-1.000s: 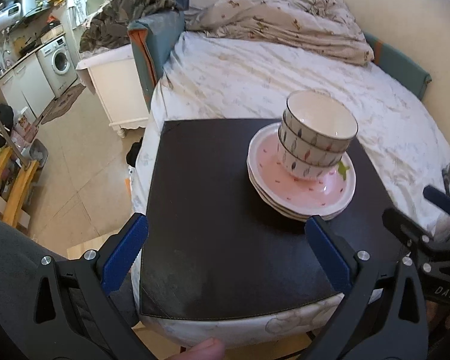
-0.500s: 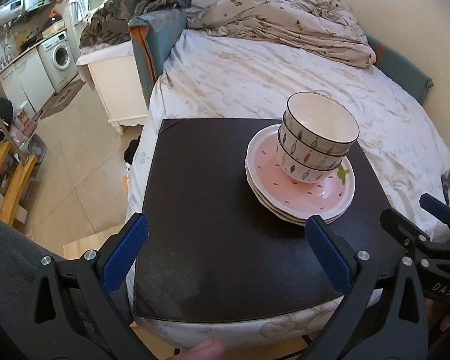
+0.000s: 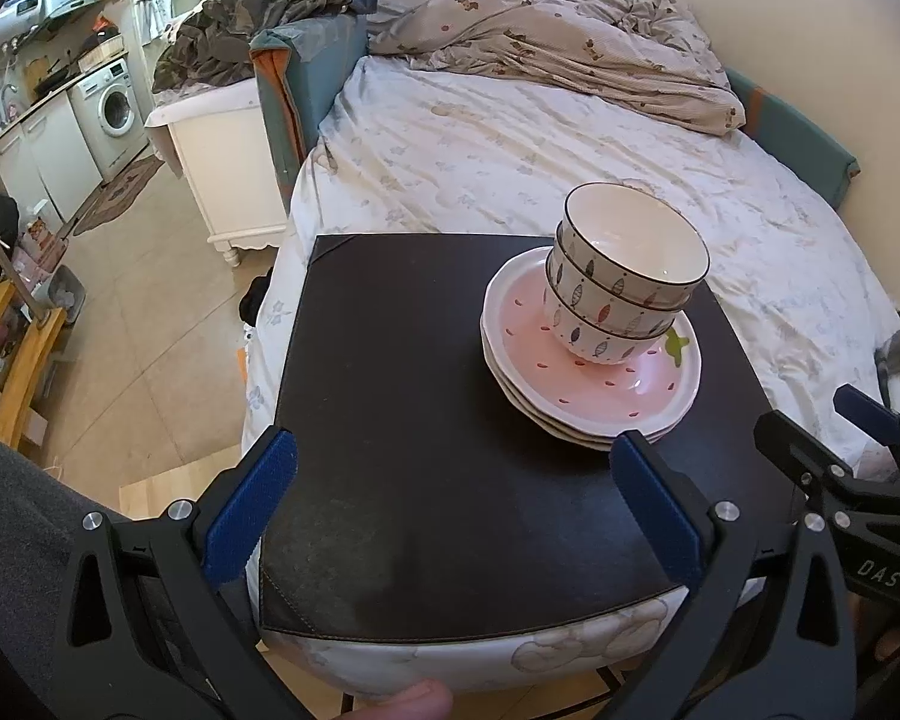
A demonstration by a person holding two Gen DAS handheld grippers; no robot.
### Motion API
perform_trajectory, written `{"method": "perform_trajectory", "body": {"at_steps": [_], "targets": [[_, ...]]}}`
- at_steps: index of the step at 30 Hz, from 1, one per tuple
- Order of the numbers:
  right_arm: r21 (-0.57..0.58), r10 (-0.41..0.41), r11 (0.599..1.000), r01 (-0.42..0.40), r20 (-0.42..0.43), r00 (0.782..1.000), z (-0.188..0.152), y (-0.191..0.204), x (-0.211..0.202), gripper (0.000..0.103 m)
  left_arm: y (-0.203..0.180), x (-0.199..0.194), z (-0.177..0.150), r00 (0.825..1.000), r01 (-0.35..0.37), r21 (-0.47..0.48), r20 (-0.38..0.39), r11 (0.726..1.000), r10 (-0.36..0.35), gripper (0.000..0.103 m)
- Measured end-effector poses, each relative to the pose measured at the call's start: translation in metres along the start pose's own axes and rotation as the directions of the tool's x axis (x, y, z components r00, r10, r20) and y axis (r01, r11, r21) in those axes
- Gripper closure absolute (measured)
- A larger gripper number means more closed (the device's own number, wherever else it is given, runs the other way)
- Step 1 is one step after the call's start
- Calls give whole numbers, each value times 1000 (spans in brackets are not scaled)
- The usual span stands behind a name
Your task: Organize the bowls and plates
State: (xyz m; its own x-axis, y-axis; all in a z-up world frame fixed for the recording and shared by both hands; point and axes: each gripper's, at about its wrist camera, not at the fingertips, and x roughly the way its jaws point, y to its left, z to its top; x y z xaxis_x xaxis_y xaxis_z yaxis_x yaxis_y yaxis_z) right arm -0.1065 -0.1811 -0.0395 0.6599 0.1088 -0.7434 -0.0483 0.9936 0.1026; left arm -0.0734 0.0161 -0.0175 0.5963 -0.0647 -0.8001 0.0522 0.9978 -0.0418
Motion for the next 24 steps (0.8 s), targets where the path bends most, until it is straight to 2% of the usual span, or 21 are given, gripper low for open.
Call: {"method": "perform_trajectory", "body": {"at_steps": [24], "targets": [[3,-1,1000,1,2,1000,0,-1,0,0,-1,-1,1,1000,7,-9,-11,1000,-7,0]]}}
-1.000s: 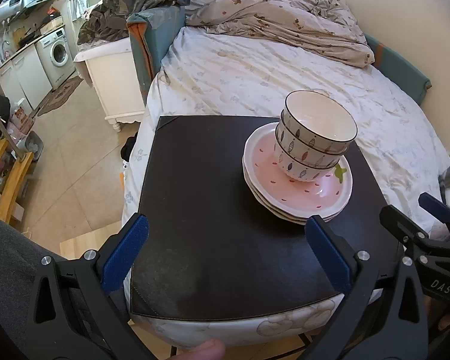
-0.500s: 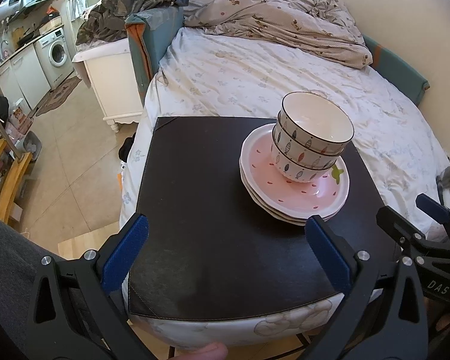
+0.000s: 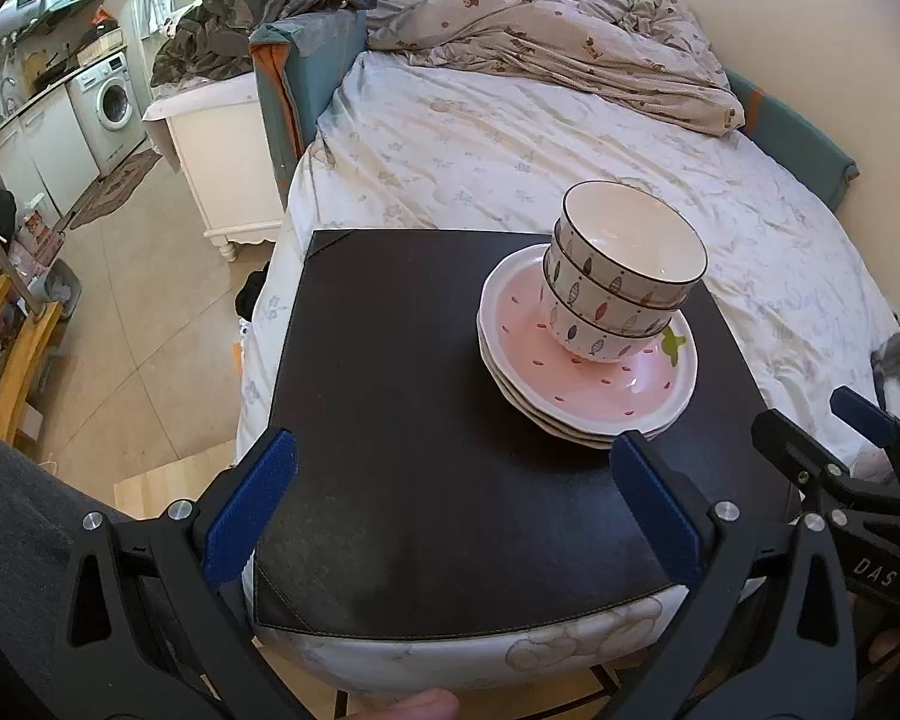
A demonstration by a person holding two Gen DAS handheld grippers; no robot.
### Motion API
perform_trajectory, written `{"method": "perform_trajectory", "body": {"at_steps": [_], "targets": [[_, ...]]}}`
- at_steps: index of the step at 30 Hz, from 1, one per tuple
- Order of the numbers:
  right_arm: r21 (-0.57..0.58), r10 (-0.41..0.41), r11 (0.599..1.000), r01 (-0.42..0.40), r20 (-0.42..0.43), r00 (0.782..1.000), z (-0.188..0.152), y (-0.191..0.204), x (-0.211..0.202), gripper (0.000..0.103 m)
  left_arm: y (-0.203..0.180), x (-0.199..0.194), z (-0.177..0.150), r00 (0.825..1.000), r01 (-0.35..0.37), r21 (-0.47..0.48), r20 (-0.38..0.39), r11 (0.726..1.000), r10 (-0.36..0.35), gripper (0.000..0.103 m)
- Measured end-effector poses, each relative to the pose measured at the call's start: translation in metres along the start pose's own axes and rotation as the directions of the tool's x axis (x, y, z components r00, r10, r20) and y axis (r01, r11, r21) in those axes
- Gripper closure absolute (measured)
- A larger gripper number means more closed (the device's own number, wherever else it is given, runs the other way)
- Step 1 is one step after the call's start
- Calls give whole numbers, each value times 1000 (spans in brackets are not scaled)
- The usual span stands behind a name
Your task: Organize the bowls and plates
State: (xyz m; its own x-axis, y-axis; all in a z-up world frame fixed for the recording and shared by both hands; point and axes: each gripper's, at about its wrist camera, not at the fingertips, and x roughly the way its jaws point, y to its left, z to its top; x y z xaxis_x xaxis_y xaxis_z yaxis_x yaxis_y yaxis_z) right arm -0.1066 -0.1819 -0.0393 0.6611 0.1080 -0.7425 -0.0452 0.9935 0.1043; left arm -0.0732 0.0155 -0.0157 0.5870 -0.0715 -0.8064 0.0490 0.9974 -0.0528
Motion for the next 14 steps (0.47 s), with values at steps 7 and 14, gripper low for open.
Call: {"method": "perform_trajectory", "body": {"at_steps": [7,14], "targets": [[8,0,1000,0,-2,1000,0,-1,2,0,-1,0,0,1000,3,-1,-1,1000,-3,0],[9,0,1000,0,-3,1000,0,-1,2,0,0,1,0,1000,19,-8,-4,1000,-19,0]]}}
